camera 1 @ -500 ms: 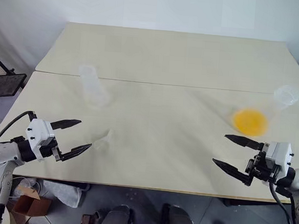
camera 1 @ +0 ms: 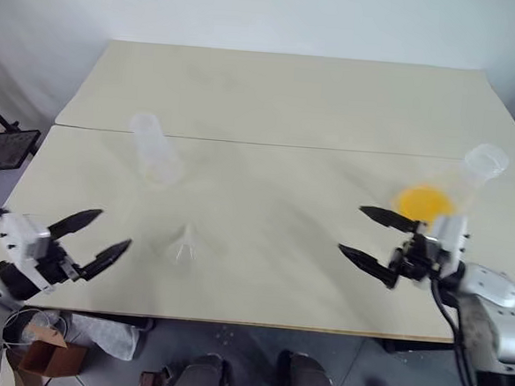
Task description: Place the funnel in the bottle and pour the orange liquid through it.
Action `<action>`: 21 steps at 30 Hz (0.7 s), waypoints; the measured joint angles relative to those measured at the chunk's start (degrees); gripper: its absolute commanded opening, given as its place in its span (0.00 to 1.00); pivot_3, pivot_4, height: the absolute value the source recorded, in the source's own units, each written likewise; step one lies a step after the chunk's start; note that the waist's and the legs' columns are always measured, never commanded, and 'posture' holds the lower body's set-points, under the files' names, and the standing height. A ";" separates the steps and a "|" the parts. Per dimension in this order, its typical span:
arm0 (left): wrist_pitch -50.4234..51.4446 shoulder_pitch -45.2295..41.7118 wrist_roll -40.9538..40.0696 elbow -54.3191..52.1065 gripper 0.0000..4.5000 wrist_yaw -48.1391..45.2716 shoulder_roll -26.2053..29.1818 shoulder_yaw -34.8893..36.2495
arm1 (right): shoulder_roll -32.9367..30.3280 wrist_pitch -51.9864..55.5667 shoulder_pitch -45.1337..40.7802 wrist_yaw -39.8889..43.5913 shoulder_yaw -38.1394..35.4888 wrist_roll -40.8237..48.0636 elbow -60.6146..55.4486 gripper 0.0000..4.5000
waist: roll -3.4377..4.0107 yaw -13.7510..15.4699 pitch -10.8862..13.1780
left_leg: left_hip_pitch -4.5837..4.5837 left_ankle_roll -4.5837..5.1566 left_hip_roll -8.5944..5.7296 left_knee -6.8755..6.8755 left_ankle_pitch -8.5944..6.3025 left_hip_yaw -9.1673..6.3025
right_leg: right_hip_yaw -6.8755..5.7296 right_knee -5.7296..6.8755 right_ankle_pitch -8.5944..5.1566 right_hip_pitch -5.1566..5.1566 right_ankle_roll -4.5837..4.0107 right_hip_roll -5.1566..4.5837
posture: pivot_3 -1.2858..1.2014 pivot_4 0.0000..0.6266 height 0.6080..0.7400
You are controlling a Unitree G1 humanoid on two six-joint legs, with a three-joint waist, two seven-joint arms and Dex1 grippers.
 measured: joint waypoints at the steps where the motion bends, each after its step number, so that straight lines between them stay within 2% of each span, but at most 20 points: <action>1: -0.04 0.77 -0.08 0.68 1.00 1.21 -0.81 1.12 | 1.13 0.37 -1.25 -0.89 0.76 -0.01 -0.01 0.99 | 0.00 0.00 0.00 | -0.02 -0.01 -0.01 0.00 0.00 0.00 | 0.01 0.00 0.00 -0.01 0.00 -0.01 | 0.52 0.24 1.00; 7: -0.17 5.91 -0.31 1.52 1.00 5.44 -5.16 5.10 | 4.16 2.19 -6.56 -4.49 3.35 -0.40 0.19 0.99 | -0.11 0.52 -0.05 | -0.11 0.05 -0.12 0.01 -0.09 -0.12 | -0.05 -0.05 0.03 -0.01 0.04 -0.10 | 0.52 0.24 1.00; 13: 1.98 4.80 -1.53 -2.37 1.00 7.14 -5.22 4.43 | 4.78 2.42 -6.95 -5.75 3.24 -0.60 0.55 0.99 | -0.12 0.46 -0.06 | -0.10 0.04 -0.09 0.09 -0.09 -0.07 | -0.02 -0.03 0.03 0.01 0.04 -0.07 | 0.52 0.24 1.00; 17: 7.17 -8.00 -1.79 -1.91 1.00 10.24 -2.24 -0.30 | 3.46 2.32 -4.10 -5.60 2.53 -0.72 0.54 0.99 | -0.14 1.66 -0.06 | -0.12 0.02 -0.09 0.32 -0.07 -0.16 | -0.06 0.22 0.03 0.02 0.02 -0.05 | 0.52 0.24 1.00; 21: 12.27 -23.59 -0.25 1.37 1.00 14.13 -0.35 -7.50 | 2.97 2.23 -1.22 -5.90 1.53 -0.83 -0.11 0.99 | -0.14 1.40 -0.06 | -0.12 0.05 -0.24 0.34 -0.07 -0.07 | -0.06 0.31 0.05 -0.02 0.08 0.11 | 0.52 0.24 1.00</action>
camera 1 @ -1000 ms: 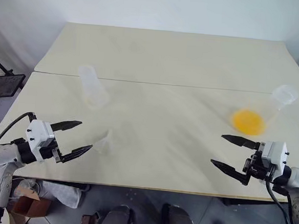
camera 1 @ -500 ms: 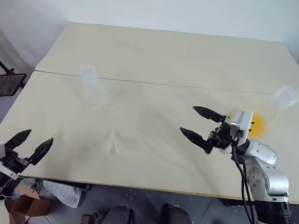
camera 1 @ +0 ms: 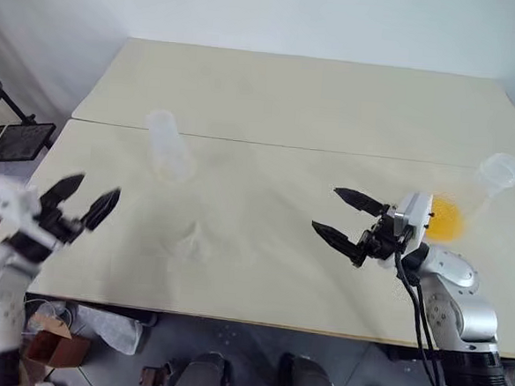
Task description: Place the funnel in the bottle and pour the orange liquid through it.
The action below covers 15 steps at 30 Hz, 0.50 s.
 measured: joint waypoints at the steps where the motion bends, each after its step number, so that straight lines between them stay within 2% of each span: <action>1: 0.71 -2.50 0.58 1.04 1.00 0.68 0.07 -1.37 | 0.00 -0.01 0.21 -0.18 -0.15 0.01 -0.20 0.99 | 0.00 -0.19 0.00 | 0.02 0.00 -0.02 -0.02 0.00 0.06 | -0.05 0.04 0.00 -0.05 0.00 0.07 | 0.52 0.24 1.00; 8: -0.77 -18.12 7.25 14.94 1.00 3.65 -1.64 -8.50 | 0.48 -0.02 3.88 -2.75 -0.49 0.01 -4.01 0.99 | -0.02 -1.21 0.01 | 0.00 0.02 0.01 -0.03 0.01 0.14 | -0.45 0.19 0.00 -0.13 0.01 0.18 | 0.52 0.24 1.00; 15: -5.08 -24.03 11.49 24.72 1.00 4.84 -3.78 -10.64 | 1.46 -0.05 5.16 -5.09 -0.45 0.01 -5.60 0.99 | -0.08 -1.07 0.04 | 0.00 0.03 0.00 0.09 0.02 0.13 | -0.43 0.24 0.00 -0.10 0.02 0.14 | 0.52 0.24 1.00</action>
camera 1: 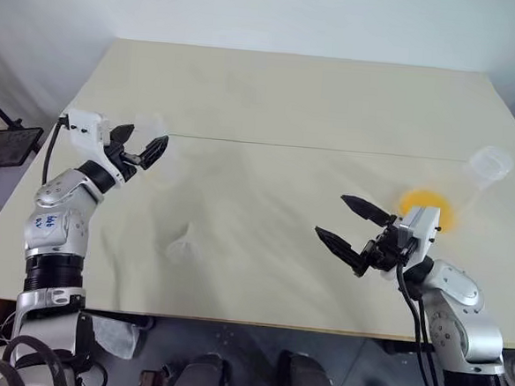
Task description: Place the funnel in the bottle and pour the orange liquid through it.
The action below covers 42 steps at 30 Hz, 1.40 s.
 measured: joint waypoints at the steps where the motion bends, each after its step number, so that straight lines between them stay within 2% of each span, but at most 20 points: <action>1: -0.46 -0.98 0.47 1.31 1.00 0.06 -0.23 -0.11 | 0.15 0.00 0.09 -0.23 0.05 -0.03 0.00 0.99 | -0.04 0.15 0.03 | -0.02 0.01 -0.01 0.03 0.00 -0.02 | -0.02 0.00 0.00 0.01 0.01 0.00 | 0.52 0.24 1.00; 4: -1.43 -2.63 1.13 3.77 1.00 0.01 -0.35 -0.13 | 0.37 -0.02 0.12 -0.77 0.06 -0.04 -0.05 0.99 | -0.09 0.23 0.05 | -0.02 0.01 -0.03 0.04 0.01 -0.02 | -0.02 0.01 0.01 0.01 0.01 -0.02 | 0.52 0.24 1.00; 7: -2.00 -4.22 1.36 5.83 0.88 -0.61 -0.50 -0.28 | 0.63 -0.18 0.13 -1.07 0.07 -0.41 -0.06 1.00 | -0.10 0.39 0.06 | -0.02 0.01 -0.03 0.04 0.01 -0.03 | -0.04 0.01 0.01 0.01 0.01 -0.02 | 0.52 0.24 1.00; 12: -2.14 -5.51 1.61 7.28 0.52 -2.68 -0.46 -1.37 | 1.27 -0.47 0.13 -1.58 0.48 -1.07 -0.06 1.00 | -0.10 0.57 0.06 | -0.02 0.01 -0.03 0.05 0.01 -0.03 | -0.04 0.02 0.01 0.01 0.01 -0.02 | 0.52 0.24 1.00; 13: -2.13 -5.63 1.74 7.31 0.51 -3.04 -0.43 -1.53 | 1.27 -0.64 0.15 -1.78 0.48 -1.15 -0.09 1.00 | -0.09 0.64 0.06 | -0.01 0.01 -0.03 0.05 0.01 -0.03 | -0.04 0.02 0.01 0.02 0.01 -0.02 | 0.52 0.24 1.00; 19: -2.36 -8.44 0.62 6.02 0.51 -10.11 -1.72 -3.54 | 1.13 -1.38 3.35 -3.39 -0.66 -1.17 -2.76 1.00 | -0.15 1.52 0.09 | -0.11 0.04 -0.12 0.10 0.02 -0.13 | -0.12 0.03 0.01 0.03 0.03 -0.08 | 0.52 0.24 1.00; 26: -3.70 -16.00 -0.46 0.83 0.51 -26.14 -10.79 -14.42 | -0.88 -1.13 13.79 -6.75 -8.96 -0.42 -10.64 1.00 | -0.16 2.19 0.10 | -0.14 0.19 -0.33 0.04 0.09 -0.03 | -0.05 -0.34 0.16 0.17 0.30 -0.13 | 0.52 0.24 1.00; 33: -11.11 -17.13 4.37 10.87 0.51 -33.82 -19.01 -22.42 | -1.24 -0.20 32.84 -7.33 -20.55 2.72 -20.07 1.00 | -0.17 1.93 0.10 | -0.08 0.23 -0.18 -0.01 0.12 0.26 | 0.12 -0.43 0.15 0.15 0.30 0.04 | 0.52 0.24 1.00; 39: -19.33 -18.62 9.44 18.50 0.51 -34.63 -21.07 -24.38 | 0.02 -1.74 38.57 -7.30 -24.72 3.40 -22.73 1.00 | -0.20 1.47 0.12 | -0.07 0.30 -0.20 -0.01 0.16 0.35 | 0.24 -0.49 0.15 0.15 0.30 -0.03 | 0.52 0.24 1.00; 42: -21.41 -18.87 10.26 20.92 0.73 -35.39 -21.46 -24.54 | 0.03 -2.10 38.52 -7.30 -24.66 3.41 -23.33 1.00 | -0.20 1.47 0.12 | -0.08 0.31 -0.21 0.00 0.16 0.34 | 0.24 -0.49 0.15 0.13 0.30 -0.06 | 0.52 0.24 1.00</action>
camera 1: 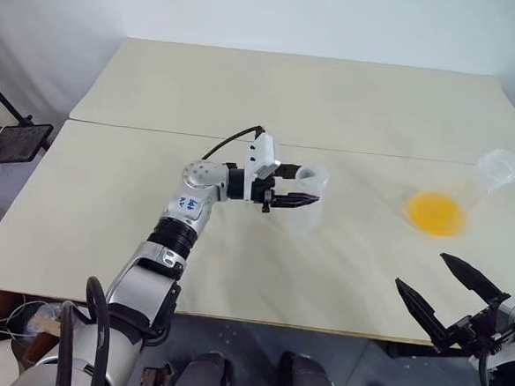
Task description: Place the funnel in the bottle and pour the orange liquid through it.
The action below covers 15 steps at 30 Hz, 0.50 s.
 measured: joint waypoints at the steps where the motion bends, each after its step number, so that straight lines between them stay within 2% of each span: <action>1: -0.45 -0.14 0.23 0.32 0.79 -0.17 -0.01 0.00 | 0.00 -0.08 -0.17 0.00 0.09 0.00 -0.01 1.00 | 0.00 0.00 0.00 | -0.01 0.00 0.00 0.00 0.00 0.00 | 0.00 -0.01 0.00 0.00 0.00 0.00 | 0.52 0.24 1.00; 4: -0.56 -0.47 0.36 0.62 0.99 -1.11 0.09 0.17 | -0.10 -0.06 -1.95 0.00 1.19 -0.01 0.02 1.00 | 0.00 0.00 0.00 | -0.01 0.02 -0.01 0.01 0.01 0.00 | 0.00 0.00 0.00 0.00 0.00 -0.02 | 0.52 0.24 1.00; 9: 0.31 -0.47 -0.98 -0.09 0.99 -2.56 1.37 2.55 | -2.39 1.29 -7.17 0.38 4.27 0.24 0.39 1.00 | 0.00 -0.04 0.00 | -0.01 0.03 -0.02 0.02 0.01 -0.06 | -0.04 0.04 0.00 0.00 0.00 -0.04 | 0.52 0.24 1.00; 15: 0.94 -0.10 -3.60 -0.54 0.99 -5.15 8.58 8.10 | -5.86 3.80 -12.48 3.26 7.38 1.37 3.06 1.00 | 0.01 -0.19 0.00 | 0.00 0.03 -0.01 0.02 0.01 -0.11 | -0.08 0.14 0.00 -0.03 0.00 -0.05 | 0.52 0.24 1.00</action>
